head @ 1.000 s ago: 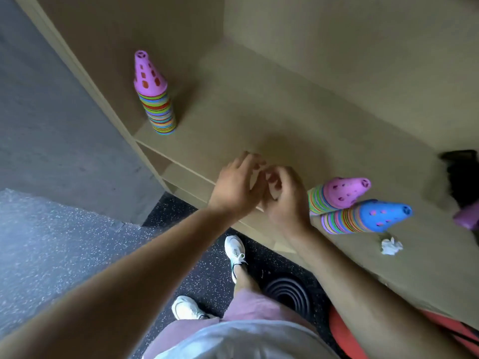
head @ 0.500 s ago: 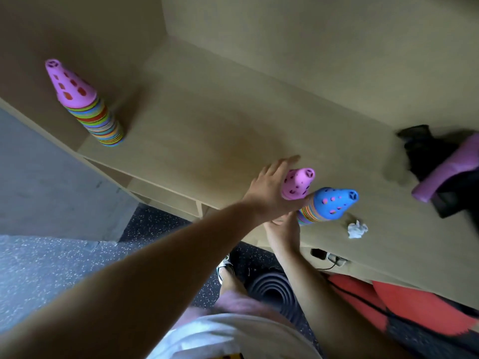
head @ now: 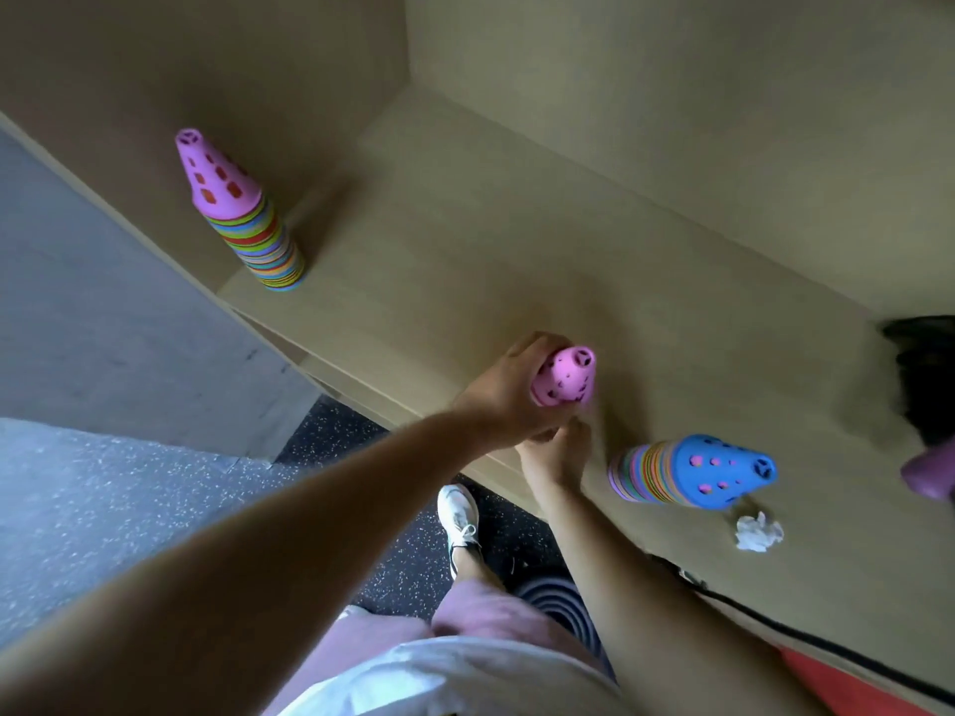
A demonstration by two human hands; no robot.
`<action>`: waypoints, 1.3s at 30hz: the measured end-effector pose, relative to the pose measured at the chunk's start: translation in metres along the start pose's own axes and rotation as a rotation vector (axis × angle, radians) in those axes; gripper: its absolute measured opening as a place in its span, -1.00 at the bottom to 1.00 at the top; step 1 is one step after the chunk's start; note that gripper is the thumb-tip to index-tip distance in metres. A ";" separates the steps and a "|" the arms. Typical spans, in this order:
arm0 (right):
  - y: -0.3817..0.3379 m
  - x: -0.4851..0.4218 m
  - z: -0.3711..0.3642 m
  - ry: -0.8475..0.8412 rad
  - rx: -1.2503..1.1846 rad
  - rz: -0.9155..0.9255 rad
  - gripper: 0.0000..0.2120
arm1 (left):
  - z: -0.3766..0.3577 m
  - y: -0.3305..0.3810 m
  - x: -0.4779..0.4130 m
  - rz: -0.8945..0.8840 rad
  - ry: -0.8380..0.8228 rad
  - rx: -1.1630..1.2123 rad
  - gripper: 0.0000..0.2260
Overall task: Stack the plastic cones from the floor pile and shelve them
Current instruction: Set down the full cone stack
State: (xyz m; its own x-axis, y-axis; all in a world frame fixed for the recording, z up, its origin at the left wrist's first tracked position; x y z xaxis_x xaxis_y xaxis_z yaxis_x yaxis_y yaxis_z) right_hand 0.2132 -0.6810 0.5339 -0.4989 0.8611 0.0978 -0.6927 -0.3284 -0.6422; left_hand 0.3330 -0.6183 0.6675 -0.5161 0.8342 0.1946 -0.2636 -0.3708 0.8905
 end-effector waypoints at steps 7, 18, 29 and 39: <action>-0.028 -0.022 -0.041 -0.036 0.152 0.223 -0.36 | 0.044 -0.028 0.007 0.100 0.123 0.047 -0.42; -0.156 -0.007 -0.018 -0.081 -0.358 0.612 -0.78 | 0.123 -0.016 0.036 0.041 0.367 0.040 -0.44; -0.345 -0.043 -0.020 -0.241 -0.538 0.749 -0.76 | 0.306 0.086 0.067 -0.046 0.680 0.116 -0.45; -0.480 -0.074 -0.059 -0.427 -0.357 0.768 -0.65 | 0.438 0.083 0.063 0.076 0.935 -0.052 -0.54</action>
State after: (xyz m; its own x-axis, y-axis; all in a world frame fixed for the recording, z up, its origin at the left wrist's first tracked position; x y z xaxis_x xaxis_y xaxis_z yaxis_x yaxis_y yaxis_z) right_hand 0.6130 -0.5645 0.7899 -0.9492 0.2210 -0.2241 0.0695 -0.5473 -0.8340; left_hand 0.6356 -0.4181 0.9334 -0.9726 0.1489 -0.1783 -0.2271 -0.4474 0.8650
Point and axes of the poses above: each hand's wrist, its own x-axis away from the middle knuckle, its own z-axis out of the back of the hand, y = z × x, the point moved 6 cm from there along -x, towards the middle knuckle, and after that the axes turned 11 degrees about z, right-handed, at the moved point
